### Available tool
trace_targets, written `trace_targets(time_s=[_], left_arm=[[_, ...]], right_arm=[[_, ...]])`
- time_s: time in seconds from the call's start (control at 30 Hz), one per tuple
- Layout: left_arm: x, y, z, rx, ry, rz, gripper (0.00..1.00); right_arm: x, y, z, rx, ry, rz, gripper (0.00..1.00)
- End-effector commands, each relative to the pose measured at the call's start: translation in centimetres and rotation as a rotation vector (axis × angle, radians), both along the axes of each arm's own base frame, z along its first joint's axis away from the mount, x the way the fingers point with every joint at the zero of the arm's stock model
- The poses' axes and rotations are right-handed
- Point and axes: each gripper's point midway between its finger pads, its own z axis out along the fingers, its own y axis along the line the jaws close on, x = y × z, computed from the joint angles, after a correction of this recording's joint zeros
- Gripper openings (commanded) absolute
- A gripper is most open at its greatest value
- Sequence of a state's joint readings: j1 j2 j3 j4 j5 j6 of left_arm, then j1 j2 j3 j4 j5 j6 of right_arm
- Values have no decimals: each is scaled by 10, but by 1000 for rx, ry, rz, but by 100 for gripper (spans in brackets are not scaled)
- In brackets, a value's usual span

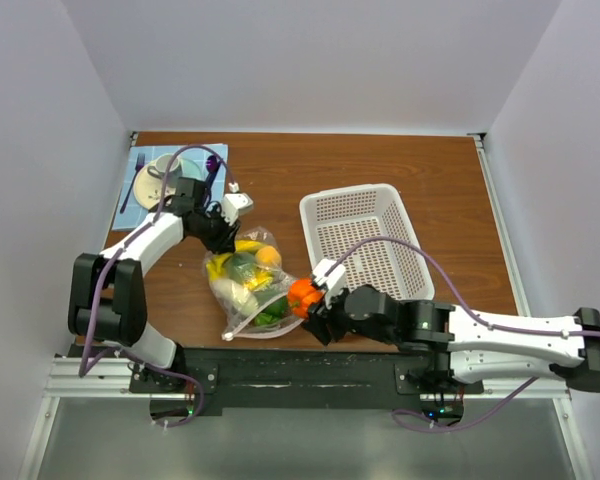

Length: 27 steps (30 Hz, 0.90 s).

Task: Open the zip-top bag and remove the fake food

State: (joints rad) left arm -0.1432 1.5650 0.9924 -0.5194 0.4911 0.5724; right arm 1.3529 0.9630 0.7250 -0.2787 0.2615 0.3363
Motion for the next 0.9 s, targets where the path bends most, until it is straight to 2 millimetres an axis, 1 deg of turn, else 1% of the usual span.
trace_targets(time_s=[0.0,0.03,0.07,0.1,0.13,0.17,0.23,0.27,0.33,0.37,0.4,0.43,0.47,0.5,0.53,0.6,0.67,0.7,0.73,0.77,0.8,0.83,0.87], left_arm=[[-9,35,12,122,-41,53,22],[-14,39,12,137,-33,63,21],[-15,45,18,151,-48,86,21],[-17,48,20,160,-47,105,20],[-22,52,20,171,-37,122,19],[-25,52,25,164,-40,140,19],[-33,52,26,153,-12,173,17],[-35,52,29,149,-14,181,17],[-41,52,27,141,4,201,15],[-43,52,28,140,4,204,15],[-46,53,26,144,11,210,15],[-48,54,24,149,16,215,14],[-48,57,24,160,12,225,14],[-51,58,20,167,21,228,13],[-53,60,19,173,25,235,13],[-57,61,15,177,33,241,12],[-59,62,13,179,39,251,12],[-61,63,11,185,43,252,12],[-62,64,10,188,43,262,11],[-62,67,8,202,44,275,11],[-63,68,6,208,49,277,11],[-64,69,5,211,55,279,11],[-64,71,3,222,60,285,11]], right_arm=[[50,-38,33,12,-172,-303,27],[58,-48,30,-33,-195,-360,21],[73,-61,31,-55,-223,-446,19],[78,-63,31,-65,-223,-464,19],[84,-64,25,-95,-217,-478,19],[95,-70,23,-104,-206,-522,19],[105,-71,16,-110,-173,-552,18],[115,-76,9,-132,-160,-584,18],[123,-76,3,-141,-142,-598,22],[132,-80,-6,-169,-131,-619,24],[135,-80,-8,-175,-120,-615,28],[139,-78,-11,-174,-109,-610,45],[144,-80,-12,-179,-105,-620,57],[149,-80,-14,-191,-105,-623,71],[151,-79,-14,-192,-101,-620,98],[160,-80,-10,-202,-112,-631,99],[162,-78,-3,-208,-123,-613,99],[163,-74,8,-194,-137,-594,99],[163,-72,15,-184,-143,-578,99],[155,-59,19,-162,-122,-494,99],[150,-51,29,-136,-115,-457,99],[142,-44,32,-127,-111,-425,98],[124,-29,31,-130,-124,-359,99]])
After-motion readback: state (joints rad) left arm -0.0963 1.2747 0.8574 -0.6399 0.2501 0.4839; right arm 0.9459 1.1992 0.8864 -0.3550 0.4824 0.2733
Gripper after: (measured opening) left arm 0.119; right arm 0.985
